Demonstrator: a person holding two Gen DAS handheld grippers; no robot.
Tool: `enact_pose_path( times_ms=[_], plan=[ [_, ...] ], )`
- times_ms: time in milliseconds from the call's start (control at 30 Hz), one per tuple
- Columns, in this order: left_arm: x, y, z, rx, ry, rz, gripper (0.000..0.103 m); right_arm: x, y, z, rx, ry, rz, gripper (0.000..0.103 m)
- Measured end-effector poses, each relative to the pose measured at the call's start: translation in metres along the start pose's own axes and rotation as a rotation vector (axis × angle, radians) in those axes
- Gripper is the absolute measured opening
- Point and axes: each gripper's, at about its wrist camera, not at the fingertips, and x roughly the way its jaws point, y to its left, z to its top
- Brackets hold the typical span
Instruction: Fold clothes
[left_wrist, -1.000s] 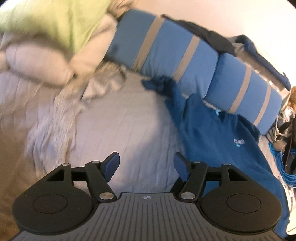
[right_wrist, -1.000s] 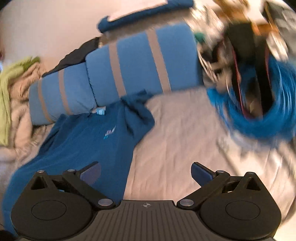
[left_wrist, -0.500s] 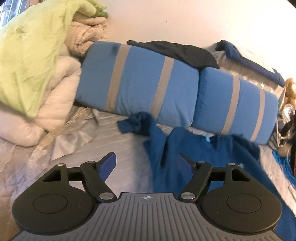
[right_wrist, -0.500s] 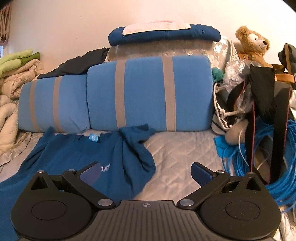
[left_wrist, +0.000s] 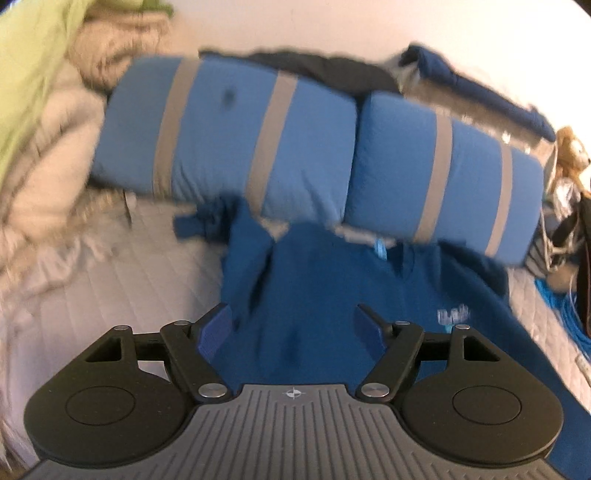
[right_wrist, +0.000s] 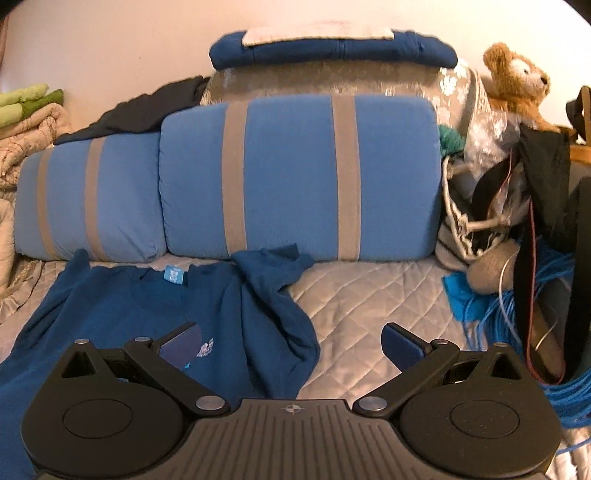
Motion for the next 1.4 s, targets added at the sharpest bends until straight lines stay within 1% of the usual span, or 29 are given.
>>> enact_pose_path(
  times_ms=[100, 233, 300, 533, 700, 867, 1033, 1200, 1400],
  plan=[
    [0.004, -0.003, -0.010, -0.002, 0.042, -0.010, 0.072, 0.010, 0.003, -0.007, -0.010, 0.013, -0.015, 0.103],
    [-0.002, -0.001, -0.013, 0.001, 0.010, -0.019, 0.072, 0.020, 0.003, -0.012, -0.018, 0.005, -0.038, 0.103],
    [-0.002, 0.001, -0.014, -0.013, 0.015, -0.029, 0.072, 0.026, 0.002, -0.012, -0.010, -0.004, -0.045, 0.103],
    [-0.001, 0.006, -0.016, -0.062, -0.005, -0.078, 0.072, 0.047, -0.007, -0.010, 0.022, -0.068, -0.081, 0.103],
    [0.000, 0.011, -0.016, -0.108, -0.015, -0.088, 0.072, 0.065, -0.013, -0.013, 0.068, -0.093, -0.068, 0.103],
    [0.000, 0.010, -0.016, -0.111, -0.029, -0.086, 0.072, 0.084, -0.006, -0.019, 0.039, -0.086, -0.065, 0.103],
    [0.000, 0.008, -0.017, -0.101, -0.025, -0.095, 0.072, 0.095, 0.002, -0.022, 0.004, -0.082, -0.064, 0.103],
    [0.000, 0.009, -0.017, -0.103, -0.022, -0.102, 0.072, 0.100, 0.004, -0.019, -0.016, -0.080, -0.080, 0.103],
    [0.002, 0.015, -0.017, -0.137, -0.016, -0.111, 0.072, 0.103, 0.003, -0.009, -0.043, -0.084, -0.090, 0.103]
  ],
)
